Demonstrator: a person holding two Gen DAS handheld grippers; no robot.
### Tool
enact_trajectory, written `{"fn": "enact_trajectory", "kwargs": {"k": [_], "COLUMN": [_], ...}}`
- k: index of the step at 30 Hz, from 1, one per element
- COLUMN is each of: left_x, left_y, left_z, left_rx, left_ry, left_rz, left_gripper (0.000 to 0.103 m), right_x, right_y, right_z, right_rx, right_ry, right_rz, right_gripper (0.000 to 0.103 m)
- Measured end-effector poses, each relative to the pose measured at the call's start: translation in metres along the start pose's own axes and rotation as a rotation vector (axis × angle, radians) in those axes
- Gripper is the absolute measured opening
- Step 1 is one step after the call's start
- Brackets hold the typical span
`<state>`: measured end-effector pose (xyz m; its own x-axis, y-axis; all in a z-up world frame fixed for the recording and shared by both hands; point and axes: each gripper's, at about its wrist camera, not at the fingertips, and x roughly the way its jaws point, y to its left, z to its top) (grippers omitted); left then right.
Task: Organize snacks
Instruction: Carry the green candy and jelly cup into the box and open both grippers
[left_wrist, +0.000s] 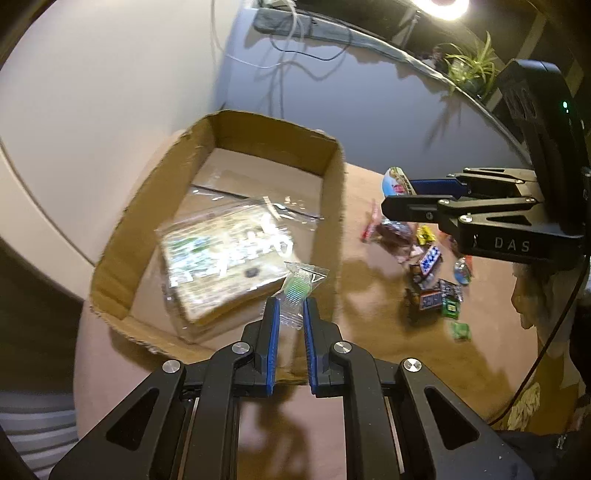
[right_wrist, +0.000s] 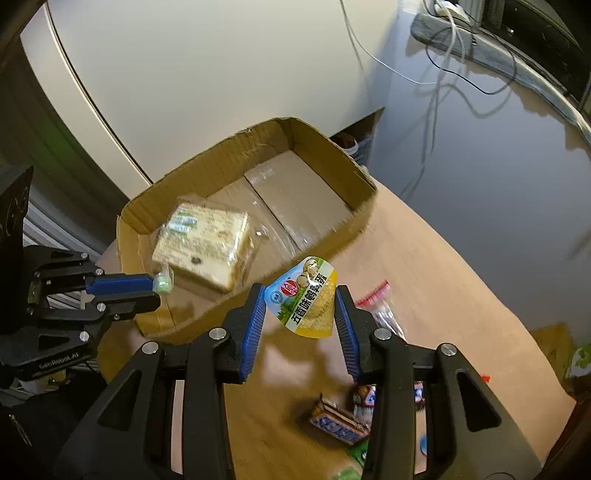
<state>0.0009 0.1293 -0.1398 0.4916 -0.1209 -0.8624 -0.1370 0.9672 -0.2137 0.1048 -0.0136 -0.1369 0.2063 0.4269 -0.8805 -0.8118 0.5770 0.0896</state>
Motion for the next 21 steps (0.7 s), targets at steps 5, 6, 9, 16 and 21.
{"fn": "enact_trajectory", "kwargs": {"k": [5, 6, 9, 16, 21], "left_x": [0.001, 0.001, 0.003, 0.005, 0.005], "left_y": [0.009, 0.011, 0.013, 0.015, 0.017], "left_z": [-0.002, -0.003, -0.003, -0.003, -0.003], "left_rx": [-0.024, -0.028, -0.034, -0.044, -0.044], "left_ry": [0.004, 0.006, 0.009, 0.009, 0.009], "left_rz": [0.016, 0.017, 0.021, 0.031, 0.034], "left_gripper": [0.011, 0.011, 0.011, 0.012, 0.012], "right_x": [0.012, 0.016, 0.021, 0.038, 0.043], "right_y": [0.008, 0.009, 0.013, 0.022, 0.026], "right_z": [0.013, 0.016, 0.022, 0.031, 0.032], "right_rx": [-0.015, -0.017, -0.023, -0.040, -0.049], "right_ry": [0.004, 0.005, 0.009, 0.029, 0.036], "right_rz": [0.009, 0.011, 0.020, 0.039, 0.049], "right_gripper": [0.039, 0.039, 0.039, 0.040, 0.041]}}
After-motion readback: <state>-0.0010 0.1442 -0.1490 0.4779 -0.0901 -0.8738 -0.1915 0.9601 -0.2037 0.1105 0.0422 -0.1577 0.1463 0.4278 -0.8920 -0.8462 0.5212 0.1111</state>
